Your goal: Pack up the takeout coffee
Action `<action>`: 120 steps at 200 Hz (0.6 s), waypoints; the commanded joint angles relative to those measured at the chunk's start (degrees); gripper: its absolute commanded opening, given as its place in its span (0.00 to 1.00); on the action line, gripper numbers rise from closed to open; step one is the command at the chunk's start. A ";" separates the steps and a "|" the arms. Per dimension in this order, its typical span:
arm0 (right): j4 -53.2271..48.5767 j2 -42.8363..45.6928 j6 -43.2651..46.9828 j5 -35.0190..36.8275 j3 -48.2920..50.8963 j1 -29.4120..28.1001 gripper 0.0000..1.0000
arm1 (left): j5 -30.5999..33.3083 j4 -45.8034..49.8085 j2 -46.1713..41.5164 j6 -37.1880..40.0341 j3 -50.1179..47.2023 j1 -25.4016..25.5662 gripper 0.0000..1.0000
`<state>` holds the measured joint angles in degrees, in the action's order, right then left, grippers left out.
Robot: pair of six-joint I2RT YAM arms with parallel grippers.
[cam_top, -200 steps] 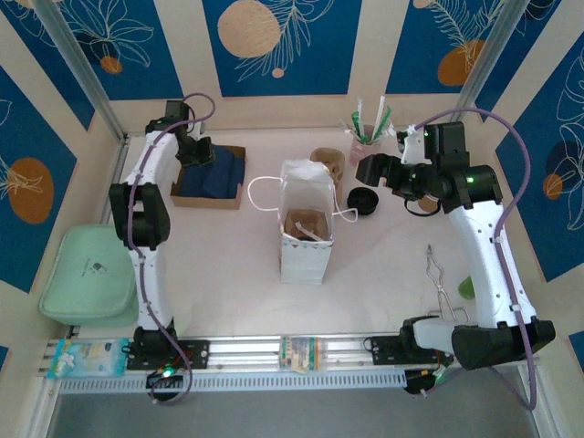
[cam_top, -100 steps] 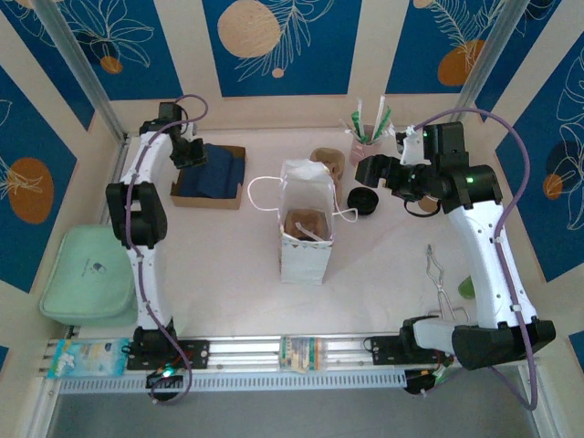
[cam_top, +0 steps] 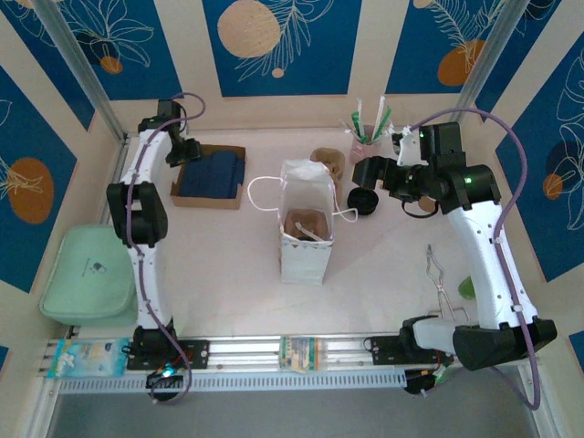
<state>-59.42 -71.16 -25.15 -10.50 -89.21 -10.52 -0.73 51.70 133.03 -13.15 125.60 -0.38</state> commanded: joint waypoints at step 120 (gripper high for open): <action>-0.21 0.23 0.45 1.51 -1.24 -1.42 0.93 | 8.88 3.33 4.04 8.31 6.52 12.42 0.69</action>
<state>-59.37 -71.57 -25.50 -9.02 -89.30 -11.68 5.26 50.98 133.34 -6.90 128.31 11.40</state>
